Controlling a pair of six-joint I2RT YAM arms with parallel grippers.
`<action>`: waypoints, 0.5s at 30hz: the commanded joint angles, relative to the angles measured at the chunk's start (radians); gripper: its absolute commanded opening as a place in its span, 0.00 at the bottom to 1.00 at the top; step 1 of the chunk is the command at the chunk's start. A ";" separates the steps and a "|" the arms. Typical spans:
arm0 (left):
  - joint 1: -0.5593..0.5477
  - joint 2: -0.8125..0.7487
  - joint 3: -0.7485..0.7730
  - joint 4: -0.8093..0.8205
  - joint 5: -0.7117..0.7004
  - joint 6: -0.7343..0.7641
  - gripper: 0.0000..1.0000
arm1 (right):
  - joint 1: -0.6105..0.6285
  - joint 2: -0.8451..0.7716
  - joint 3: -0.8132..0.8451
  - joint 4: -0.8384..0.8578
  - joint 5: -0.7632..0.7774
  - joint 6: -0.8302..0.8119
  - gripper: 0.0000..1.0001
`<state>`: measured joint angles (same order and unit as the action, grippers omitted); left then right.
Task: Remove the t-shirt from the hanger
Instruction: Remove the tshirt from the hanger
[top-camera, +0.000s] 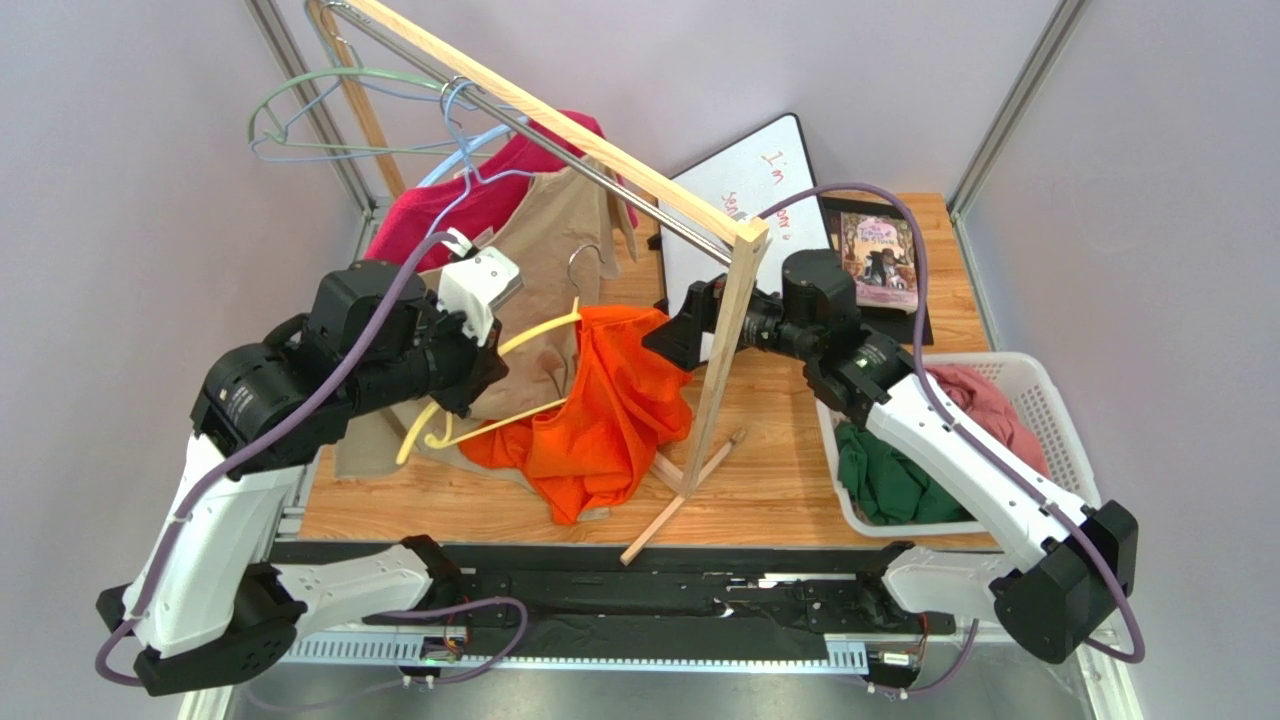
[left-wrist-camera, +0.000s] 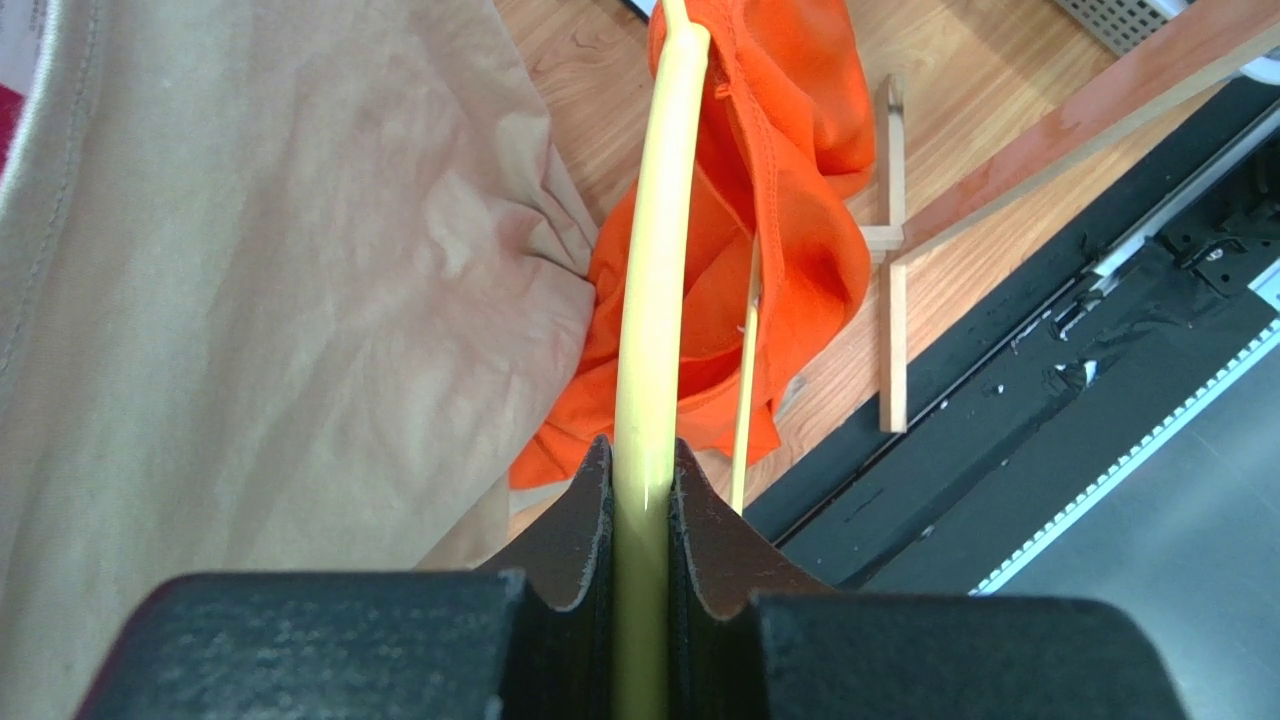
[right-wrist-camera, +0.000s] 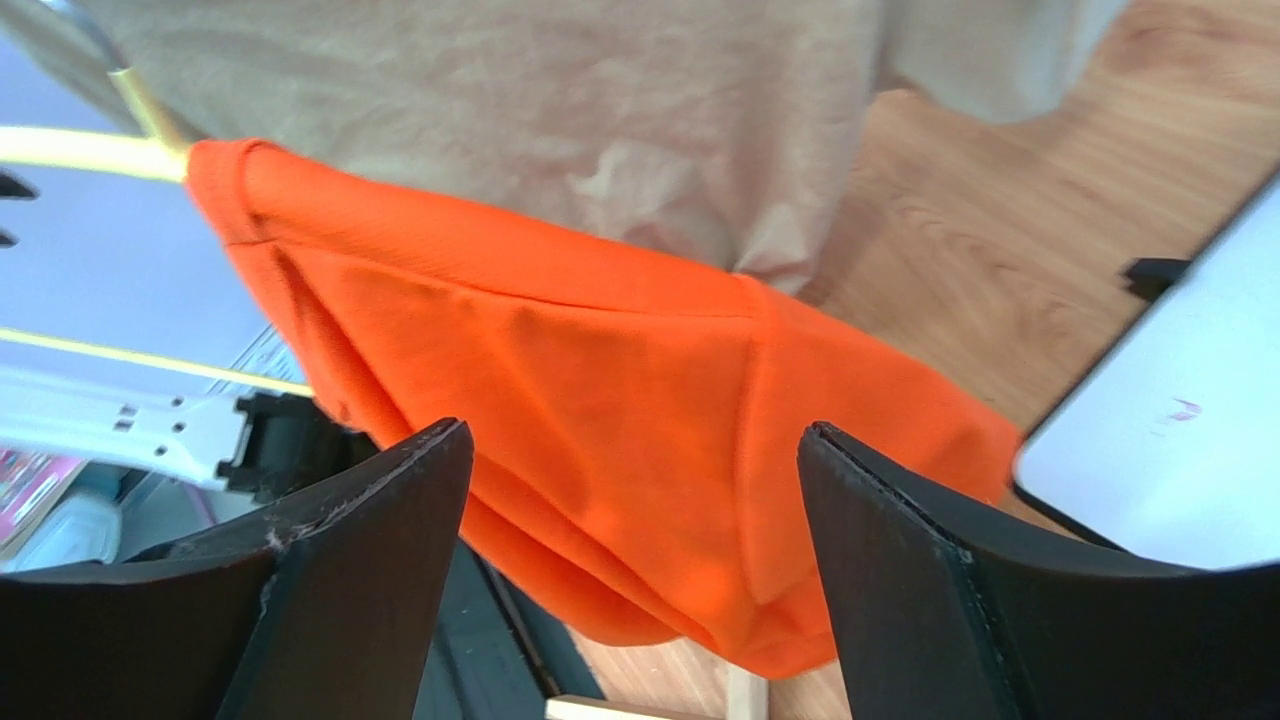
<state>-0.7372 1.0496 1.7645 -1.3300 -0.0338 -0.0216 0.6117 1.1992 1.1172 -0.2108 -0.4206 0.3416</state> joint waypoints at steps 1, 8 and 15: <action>0.002 0.035 0.020 0.077 0.000 0.002 0.00 | 0.048 0.034 0.018 0.114 -0.070 0.045 0.85; 0.002 0.043 -0.014 0.161 0.066 -0.023 0.00 | 0.059 0.103 0.046 0.090 -0.001 0.079 0.74; 0.001 0.004 -0.049 0.238 0.191 -0.047 0.00 | 0.062 0.129 0.043 0.123 0.046 0.123 0.64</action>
<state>-0.7368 1.0962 1.7210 -1.2221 0.0372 -0.0406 0.6697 1.3228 1.1210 -0.1589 -0.4225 0.4271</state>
